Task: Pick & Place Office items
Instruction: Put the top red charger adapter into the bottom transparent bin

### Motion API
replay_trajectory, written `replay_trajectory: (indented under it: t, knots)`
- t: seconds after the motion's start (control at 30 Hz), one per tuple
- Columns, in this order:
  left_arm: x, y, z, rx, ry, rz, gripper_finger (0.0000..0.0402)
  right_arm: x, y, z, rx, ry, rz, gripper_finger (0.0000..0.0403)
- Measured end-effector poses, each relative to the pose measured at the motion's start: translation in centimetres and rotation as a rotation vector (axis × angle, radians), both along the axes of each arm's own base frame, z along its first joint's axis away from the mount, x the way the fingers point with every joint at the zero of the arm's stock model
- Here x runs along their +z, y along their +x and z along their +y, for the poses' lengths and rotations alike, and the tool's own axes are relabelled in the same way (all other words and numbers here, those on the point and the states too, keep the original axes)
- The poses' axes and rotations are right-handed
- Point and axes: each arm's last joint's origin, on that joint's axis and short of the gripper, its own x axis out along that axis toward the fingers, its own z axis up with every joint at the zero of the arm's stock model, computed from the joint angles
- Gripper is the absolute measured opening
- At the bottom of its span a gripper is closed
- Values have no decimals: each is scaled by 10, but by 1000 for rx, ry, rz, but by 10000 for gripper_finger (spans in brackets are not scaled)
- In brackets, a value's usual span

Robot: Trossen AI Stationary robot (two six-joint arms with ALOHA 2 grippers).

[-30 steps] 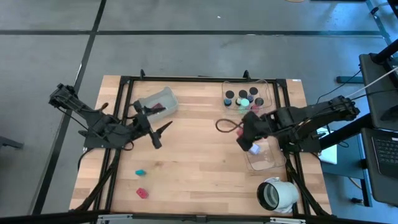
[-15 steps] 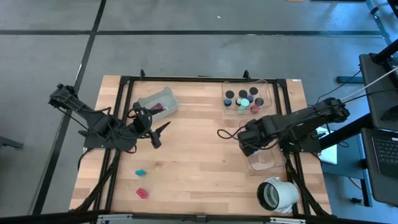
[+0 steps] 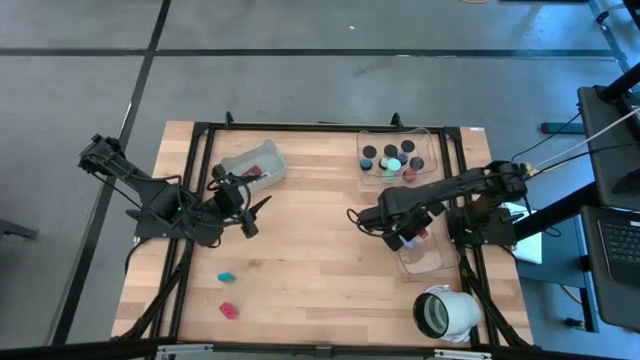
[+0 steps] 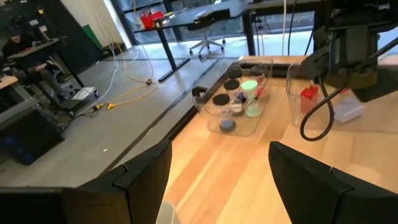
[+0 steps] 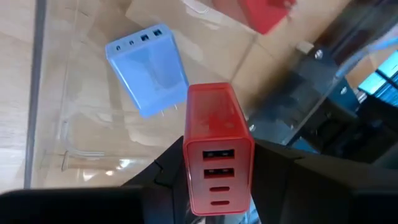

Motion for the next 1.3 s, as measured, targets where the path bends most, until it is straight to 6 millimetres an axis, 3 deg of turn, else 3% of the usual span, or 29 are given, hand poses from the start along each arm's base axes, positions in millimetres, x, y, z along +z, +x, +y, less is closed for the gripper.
replay_trajectory:
  t: [0.33,0.67,1.03,1.3]
  knots:
    - [-9,-7,4,41,-25,45,265,-13,9,-7,59,56,-32,119]
    - [-10,-8,5,46,-24,48,265,-38,0,-6,53,118,-38,119]
    - [-10,-8,5,64,-9,39,265,-37,-1,-7,84,112,-34,121]
    - [-10,-8,5,64,-9,39,265,-37,-1,-8,96,91,-37,198]
